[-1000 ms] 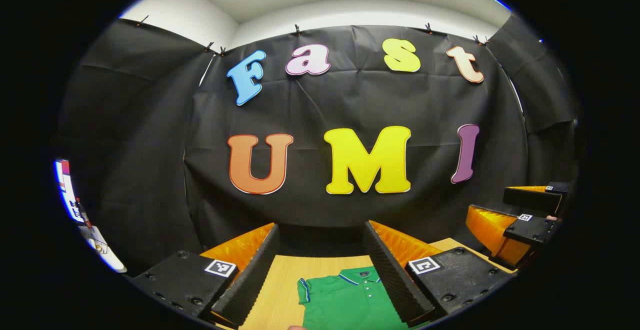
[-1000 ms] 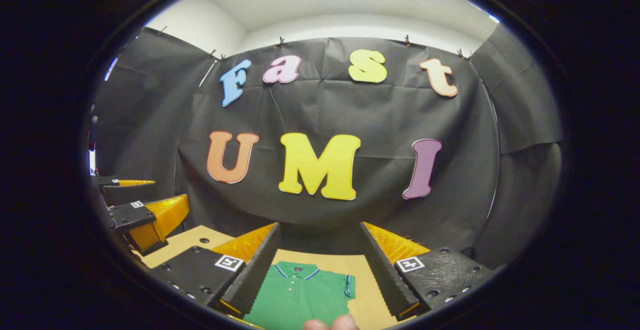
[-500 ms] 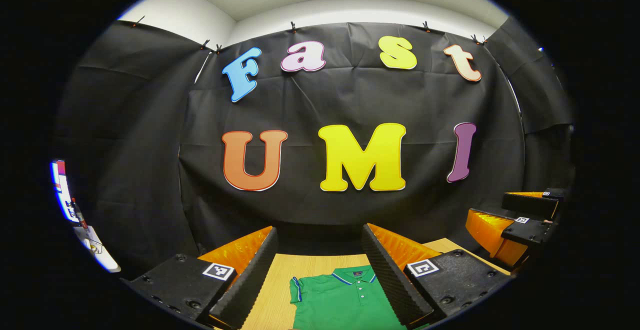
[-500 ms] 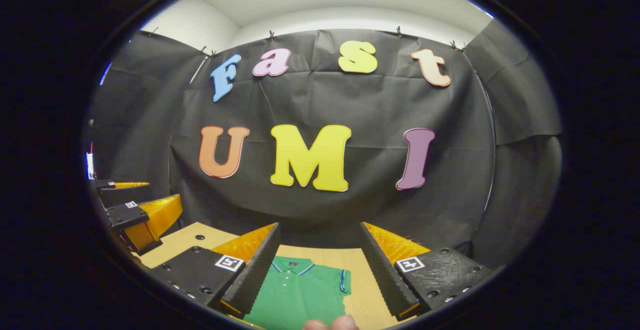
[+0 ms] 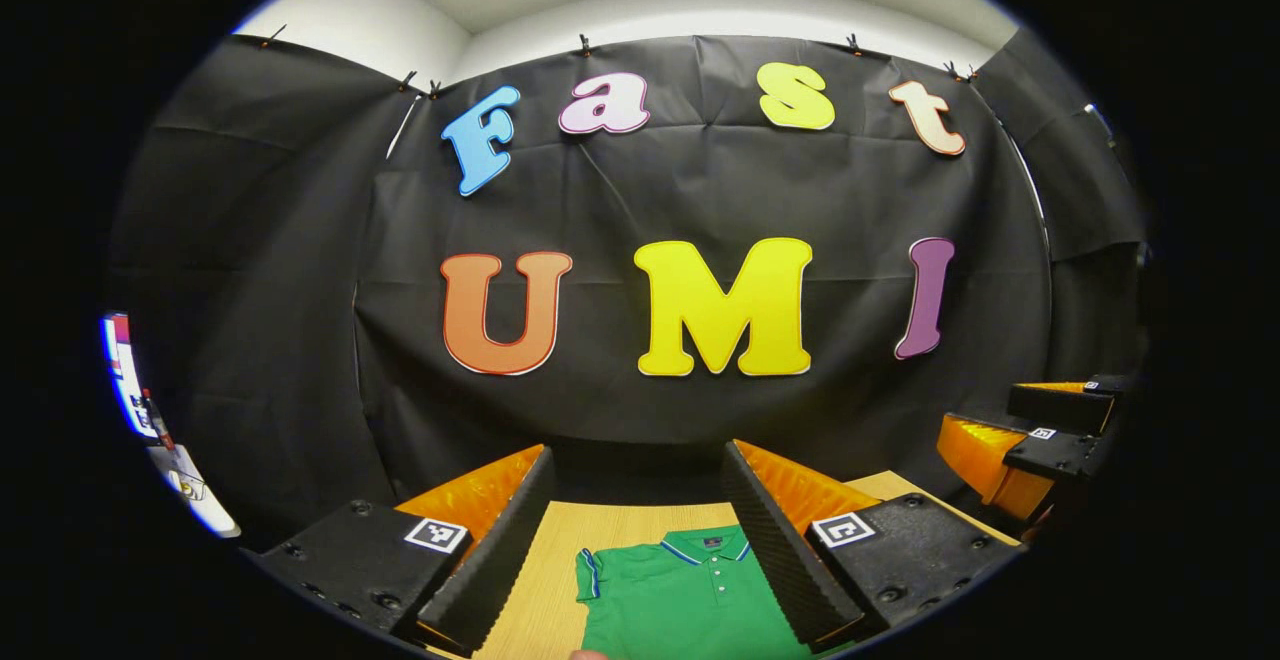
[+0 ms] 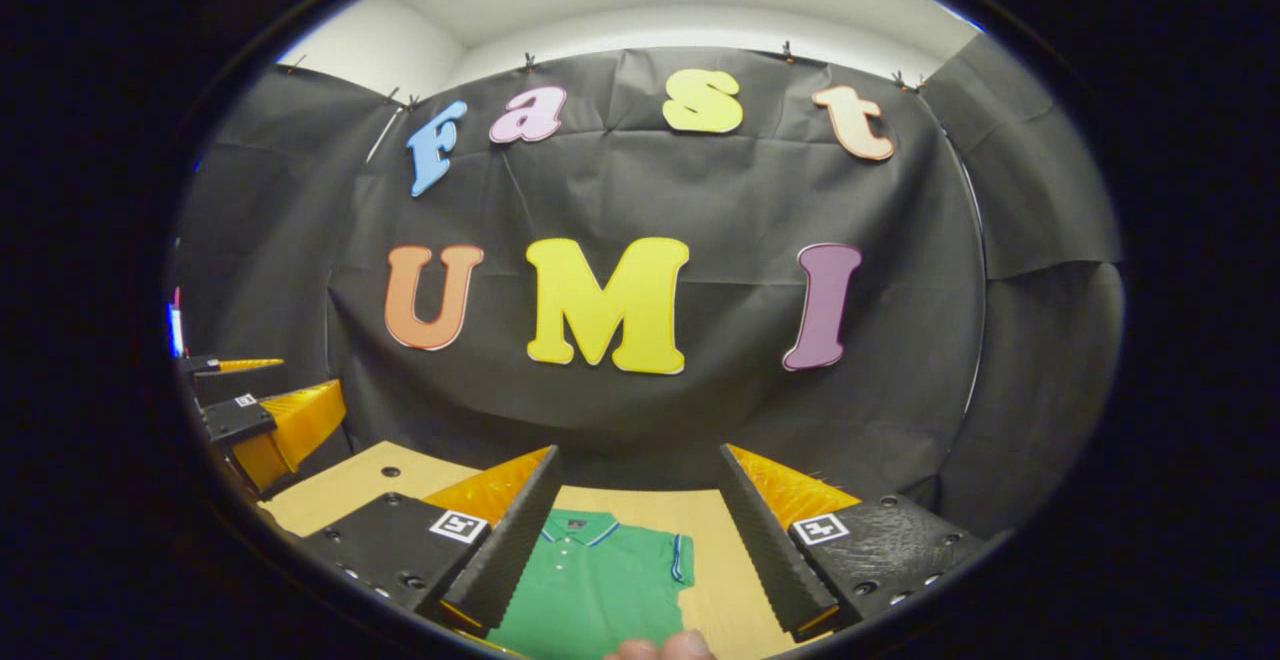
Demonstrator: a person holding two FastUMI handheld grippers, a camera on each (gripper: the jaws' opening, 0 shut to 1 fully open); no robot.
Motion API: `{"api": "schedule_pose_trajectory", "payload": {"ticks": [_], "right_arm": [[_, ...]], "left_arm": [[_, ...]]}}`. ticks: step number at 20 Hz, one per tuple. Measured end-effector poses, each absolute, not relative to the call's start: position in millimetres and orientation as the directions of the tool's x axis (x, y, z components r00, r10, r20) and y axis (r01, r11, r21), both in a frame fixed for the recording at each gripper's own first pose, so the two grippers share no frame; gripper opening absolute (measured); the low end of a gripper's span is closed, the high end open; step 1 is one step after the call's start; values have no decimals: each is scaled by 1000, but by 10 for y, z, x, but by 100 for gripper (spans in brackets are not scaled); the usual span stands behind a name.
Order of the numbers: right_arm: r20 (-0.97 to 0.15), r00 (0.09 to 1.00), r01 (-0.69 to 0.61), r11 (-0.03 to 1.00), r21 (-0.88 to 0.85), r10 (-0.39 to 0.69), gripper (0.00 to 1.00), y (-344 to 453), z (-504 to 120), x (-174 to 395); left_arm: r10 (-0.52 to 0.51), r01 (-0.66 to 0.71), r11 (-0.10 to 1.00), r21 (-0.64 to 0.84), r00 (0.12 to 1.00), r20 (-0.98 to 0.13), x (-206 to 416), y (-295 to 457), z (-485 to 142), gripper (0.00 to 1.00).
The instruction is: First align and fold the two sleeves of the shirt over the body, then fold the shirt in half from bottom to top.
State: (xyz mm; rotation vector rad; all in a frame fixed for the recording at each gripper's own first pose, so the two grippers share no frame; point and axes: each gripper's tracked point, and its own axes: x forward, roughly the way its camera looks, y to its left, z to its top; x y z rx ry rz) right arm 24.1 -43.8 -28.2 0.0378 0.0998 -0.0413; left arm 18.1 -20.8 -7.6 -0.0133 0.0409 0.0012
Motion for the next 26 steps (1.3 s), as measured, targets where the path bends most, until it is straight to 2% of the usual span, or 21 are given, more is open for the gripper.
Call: {"api": "schedule_pose_trajectory", "payload": {"ticks": [5, 11, 15, 19, 26], "right_arm": [[-215, 976, 40, 999, 21, -35, 95, -558, -688, 430], [-398, 917, 35, 999, 4, -31, 95, -726, -1530, 817], [-529, 849, 32, 999, 33, -10, 95, -791, -2181, 1150], [-670, 742, 46, 998, 44, -5, 96, -862, -2950, 1477], [-774, 634, 33, 999, 11, -13, 95, -1022, -3868, 2043]], "left_arm": [[5, -5, 1000, -9, 999, -41, 279, -230, -90, 100], [31, -31, 1000, -5, 998, -54, 391, -193, -89, 100], [61, -61, 998, 3, 996, -63, 482, -125, -107, 100], [89, -89, 996, 3, 992, -92, 561, -32, -213, 100], [144, -140, 989, 40, 978, -153, 689, 106, -491, 100]]}}
